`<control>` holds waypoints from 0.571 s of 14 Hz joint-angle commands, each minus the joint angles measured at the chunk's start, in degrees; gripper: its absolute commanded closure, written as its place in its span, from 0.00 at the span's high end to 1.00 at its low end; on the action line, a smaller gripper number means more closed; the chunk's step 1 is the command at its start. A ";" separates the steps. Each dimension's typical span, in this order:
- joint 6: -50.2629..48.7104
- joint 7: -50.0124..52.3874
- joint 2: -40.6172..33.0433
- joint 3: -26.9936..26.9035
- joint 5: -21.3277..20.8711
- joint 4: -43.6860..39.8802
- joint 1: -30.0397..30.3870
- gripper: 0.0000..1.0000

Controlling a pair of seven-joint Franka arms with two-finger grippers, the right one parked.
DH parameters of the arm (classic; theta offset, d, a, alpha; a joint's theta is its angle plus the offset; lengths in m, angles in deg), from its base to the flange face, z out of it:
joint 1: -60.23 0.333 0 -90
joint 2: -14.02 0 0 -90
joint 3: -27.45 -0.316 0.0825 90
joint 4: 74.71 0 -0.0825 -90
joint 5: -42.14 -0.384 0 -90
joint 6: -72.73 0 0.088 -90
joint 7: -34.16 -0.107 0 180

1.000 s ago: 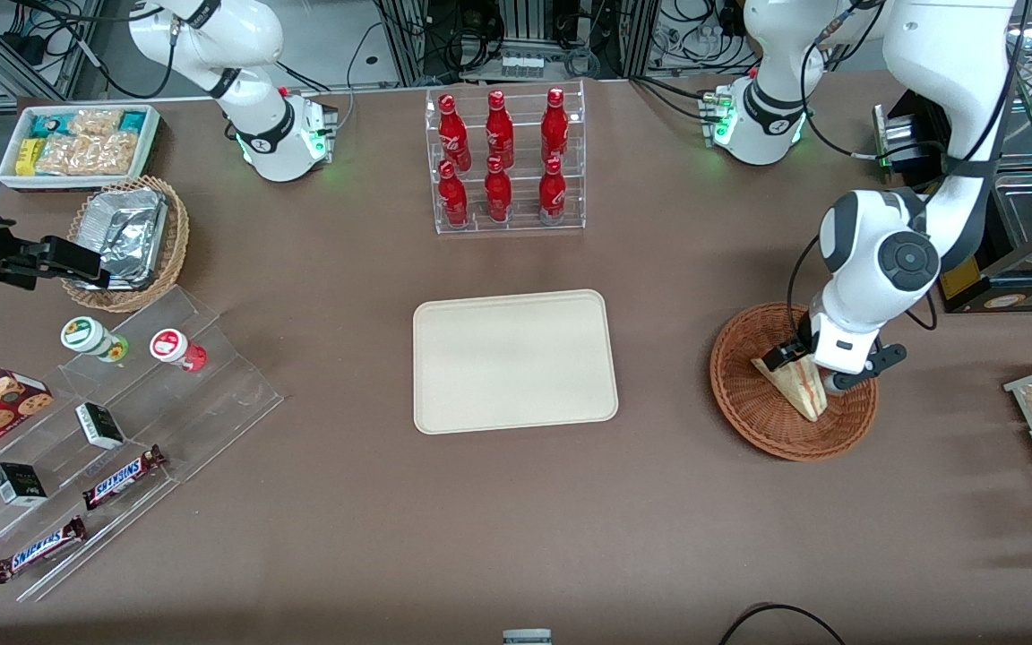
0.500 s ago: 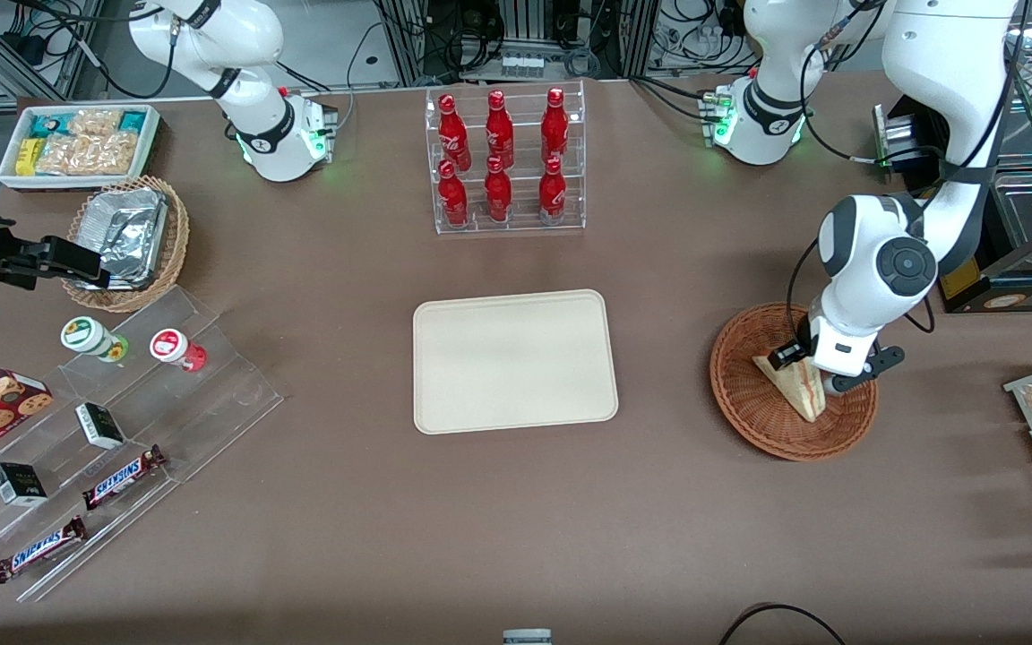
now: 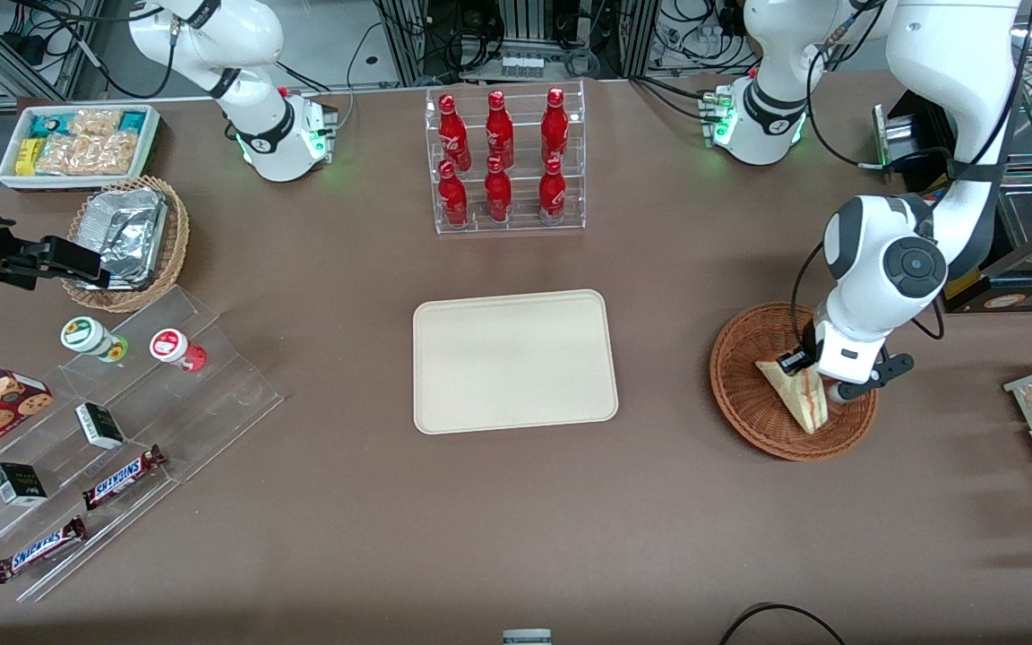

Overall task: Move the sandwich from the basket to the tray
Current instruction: 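Lift the sandwich and carry it with the left gripper over the cream tray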

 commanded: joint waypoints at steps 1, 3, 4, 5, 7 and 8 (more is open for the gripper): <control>-11.02 0.82 -1.51 0.04 -2.26 -7.33 -4.03 0.00; -18.24 0.91 -1.16 0.13 -2.18 -13.75 -8.15 0.00; -19.74 1.17 -0.89 0.13 -2.09 -16.30 -10.52 0.00; -20.11 1.35 -0.37 0.13 -1.74 -18.33 -12.98 0.00; -20.11 3.35 1.30 0.13 -0.51 -21.23 -17.90 0.00; -20.11 6.42 2.96 0.13 0.62 -23.34 -20.10 0.00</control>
